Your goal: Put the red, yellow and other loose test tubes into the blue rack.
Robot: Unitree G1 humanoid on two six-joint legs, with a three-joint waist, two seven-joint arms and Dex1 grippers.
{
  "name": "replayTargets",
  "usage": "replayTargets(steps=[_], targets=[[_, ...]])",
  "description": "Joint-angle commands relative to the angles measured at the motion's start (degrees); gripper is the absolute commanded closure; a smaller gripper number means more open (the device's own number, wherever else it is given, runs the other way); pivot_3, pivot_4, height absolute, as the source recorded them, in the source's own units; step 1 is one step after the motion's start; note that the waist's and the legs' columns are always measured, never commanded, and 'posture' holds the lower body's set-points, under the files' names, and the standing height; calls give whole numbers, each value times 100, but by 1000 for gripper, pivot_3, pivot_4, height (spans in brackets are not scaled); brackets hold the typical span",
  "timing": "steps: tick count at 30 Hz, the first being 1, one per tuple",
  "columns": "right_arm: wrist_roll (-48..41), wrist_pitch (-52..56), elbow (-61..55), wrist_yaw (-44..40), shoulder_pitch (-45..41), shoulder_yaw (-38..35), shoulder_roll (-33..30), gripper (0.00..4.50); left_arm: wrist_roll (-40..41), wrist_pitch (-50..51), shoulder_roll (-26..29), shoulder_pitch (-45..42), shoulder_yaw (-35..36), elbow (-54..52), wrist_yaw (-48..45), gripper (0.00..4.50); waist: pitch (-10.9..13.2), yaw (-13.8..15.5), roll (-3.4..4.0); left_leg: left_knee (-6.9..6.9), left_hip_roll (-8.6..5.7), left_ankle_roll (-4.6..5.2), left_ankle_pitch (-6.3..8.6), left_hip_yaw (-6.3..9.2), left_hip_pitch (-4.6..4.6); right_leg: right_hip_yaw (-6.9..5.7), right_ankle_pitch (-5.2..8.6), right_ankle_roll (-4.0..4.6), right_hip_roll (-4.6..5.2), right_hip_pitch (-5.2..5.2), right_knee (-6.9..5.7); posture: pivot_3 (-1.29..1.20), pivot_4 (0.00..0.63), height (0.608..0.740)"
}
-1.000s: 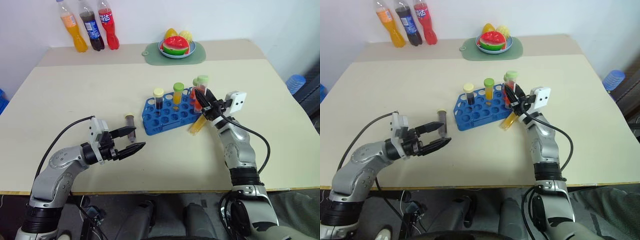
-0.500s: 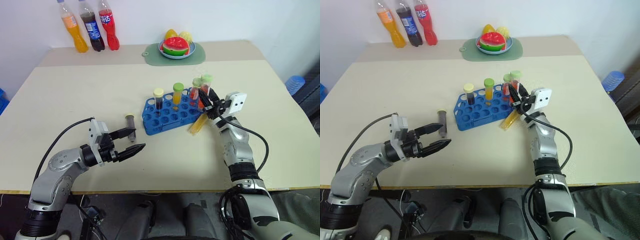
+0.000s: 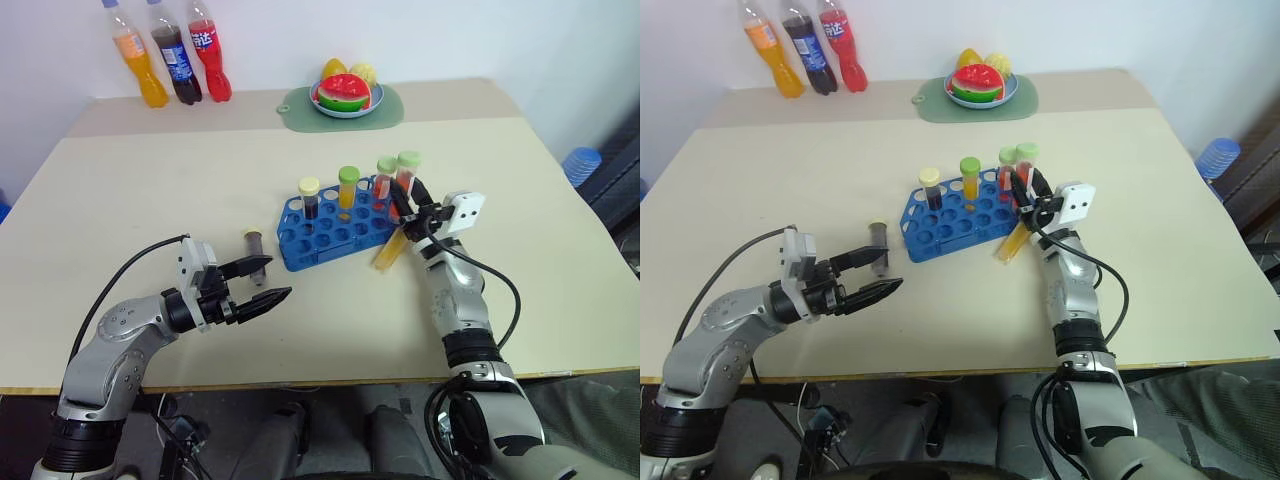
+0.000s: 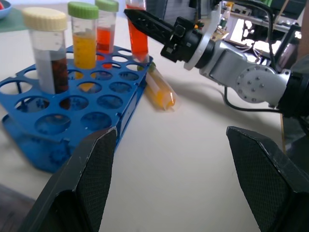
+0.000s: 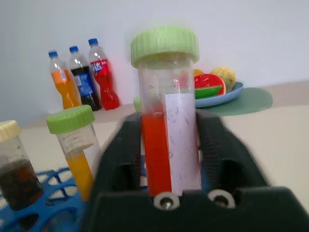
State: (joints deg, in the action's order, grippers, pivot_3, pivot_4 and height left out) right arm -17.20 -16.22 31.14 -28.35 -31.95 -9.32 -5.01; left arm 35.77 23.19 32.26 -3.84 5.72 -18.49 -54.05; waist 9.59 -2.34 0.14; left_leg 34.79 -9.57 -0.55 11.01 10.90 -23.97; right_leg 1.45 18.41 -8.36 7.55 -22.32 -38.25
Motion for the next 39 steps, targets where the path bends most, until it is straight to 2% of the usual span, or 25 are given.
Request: replayTargets(steps=[1, 2, 3, 8, 13, 18, 22, 26, 29, 33, 39], targets=[[1, -96, 7, -23, -16, 35, 45, 692, 82, -89, -16, -29, 64, -103, -24, 719, 1, -15, 1, -3, 0, -1, -1, 0, 0, 0, 0, 1, 0, 0, 0, 0, 150, 740], [51, -136, 22, 6, -14, 43, 28, 193, 79, -90, -18, -24, 65, -105, -21, 719, 1, -15, 1, -3, 0, -2, -1, 0, 0, 0, 0, 1, 0, -3, 0, 0, 150, 740], [83, -178, 27, 43, -7, 39, 13, 82, 79, -92, -21, -16, 68, -107, -20, 719, 1, -13, 1, -3, 0, -2, -1, 0, 0, 0, 0, 1, 0, -3, 0, 0, 150, 740], [203, -144, -246, 67, 140, 65, -227, 82, 82, -99, -42, 21, 72, -125, -9, 719, 1, -2, 1, -2, 0, -2, -1, 0, 0, 0, -1, 1, 0, -2, 2, 0, 150, 740], [176, 368, -915, 47, 373, 104, -548, 82, 77, -102, -75, 33, 54, -121, -9, 719, 1, -4, 1, -3, 0, -2, -1, 0, 0, 0, -1, 1, 0, -3, 3, 0, 150, 740], [-86, 1908, -2451, 14, 843, 173, -1092, 82, 28, -140, -105, 8, 11, -38, -50, 719, 1, 21, 1, -5, 0, 18, 11, 0, -1, 1, -1, 1, 2, -5, 5, 0, 150, 740], [-690, 3923, -4165, 4, 1432, 184, -1786, 82, 1, -173, -114, -41, -14, 43, -90, 719, 1, 95, 1, -5, 0, 24, 15, 0, -7, 1, 0, 1, 8, -10, 8, 0, 150, 740], [-1499, 5799, -5069, 463, 1440, -141, -2130, 82, -41, -223, -138, -92, -71, 106, -134, 719, 1, 156, 0, -1, 8, 25, 16, -6, -10, 4, -2, 5, 11, -11, 9, 0, 150, 740], [-1935, 6957, -5293, 880, 1205, -311, -2190, 82, -60, -263, -168, -125, -112, 157, -143, 719, 1, 179, -1, 1, 9, 27, 17, -6, -16, 4, -3, 6, 12, -11, 16, 0, 150, 740], [-1873, 8010, -5012, 1569, 783, -320, -2027, 82, -56, -270, -178, -132, -143, 146, -122, 719, 1, 173, -1, 3, 9, 30, 19, -7, -34, 2, -3, 5, 12, -16, 18, 0, 150, 740], [-1484, 8357, -4702, 1992, 549, -67, -1834, 82, -21, -232, -144, -38, -109, 22, -25, 719, 1, 162, -1, 2, 9, 29, 18, -8, -43, 2, -5, 6, 12, -15, 17, 0, 150, 740]])
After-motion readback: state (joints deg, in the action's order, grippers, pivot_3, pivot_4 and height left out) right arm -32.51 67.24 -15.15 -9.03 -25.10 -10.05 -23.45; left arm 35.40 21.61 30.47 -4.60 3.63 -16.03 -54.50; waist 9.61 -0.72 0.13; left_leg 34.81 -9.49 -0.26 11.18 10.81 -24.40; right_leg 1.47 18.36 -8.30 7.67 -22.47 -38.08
